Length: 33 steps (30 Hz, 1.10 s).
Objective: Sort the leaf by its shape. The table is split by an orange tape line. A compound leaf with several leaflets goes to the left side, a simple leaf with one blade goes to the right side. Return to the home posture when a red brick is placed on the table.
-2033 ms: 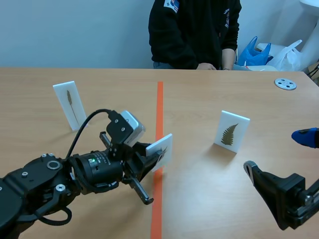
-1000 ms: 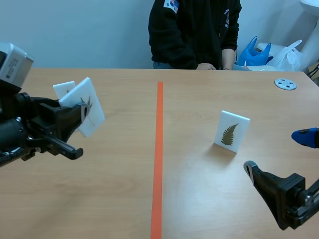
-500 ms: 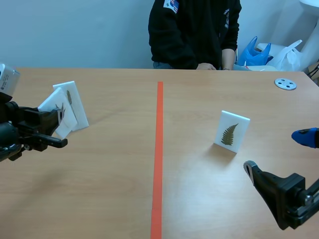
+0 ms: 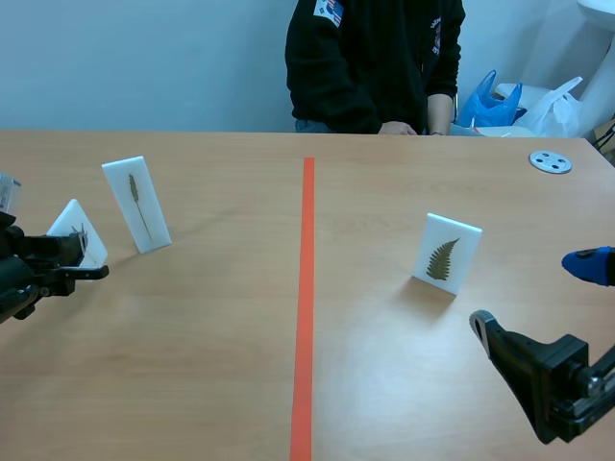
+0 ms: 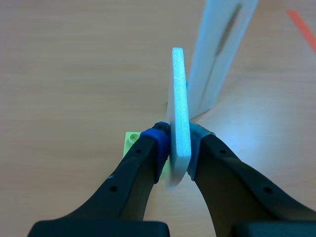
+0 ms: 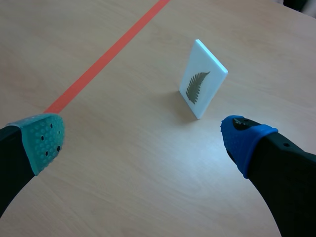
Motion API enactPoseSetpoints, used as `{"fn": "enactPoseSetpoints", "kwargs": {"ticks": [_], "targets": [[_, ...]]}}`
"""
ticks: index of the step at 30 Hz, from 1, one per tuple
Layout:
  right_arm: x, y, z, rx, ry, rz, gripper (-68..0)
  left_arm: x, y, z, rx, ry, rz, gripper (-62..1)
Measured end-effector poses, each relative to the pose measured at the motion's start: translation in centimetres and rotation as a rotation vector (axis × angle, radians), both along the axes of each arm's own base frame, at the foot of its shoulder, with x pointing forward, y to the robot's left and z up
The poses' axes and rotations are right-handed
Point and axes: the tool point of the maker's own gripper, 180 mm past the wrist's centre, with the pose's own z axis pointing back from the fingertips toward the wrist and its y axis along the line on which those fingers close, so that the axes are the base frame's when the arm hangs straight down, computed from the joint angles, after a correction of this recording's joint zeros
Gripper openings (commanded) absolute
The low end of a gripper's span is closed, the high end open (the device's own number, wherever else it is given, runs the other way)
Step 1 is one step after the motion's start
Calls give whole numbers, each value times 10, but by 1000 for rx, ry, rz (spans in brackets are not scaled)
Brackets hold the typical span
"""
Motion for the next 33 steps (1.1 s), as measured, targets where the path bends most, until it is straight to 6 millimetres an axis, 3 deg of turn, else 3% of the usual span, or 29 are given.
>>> {"fn": "enactPoseSetpoints", "kwargs": {"ticks": [8, 11, 14, 23, 25, 33], "targets": [[0, 0, 0, 0, 0, 0, -12, -7, 18, -24, -12, 18, 59, -565], [0, 0, 0, 0, 0, 0, -12, -9, 20, -28, -12, 29, 66, -517], [0, 0, 0, 0, 0, 0, -12, -10, 20, -28, -11, 24, 69, -417], [0, 0, 0, 0, 0, 0, -12, -7, 20, -21, -10, -7, 66, -27], [0, 0, 0, 0, 0, 0, -12, -5, 19, -14, -2, -25, 55, 14], [0, 0, 0, 0, 0, 0, -12, 0, -4, 53, 80, -148, -81, 14]]}}
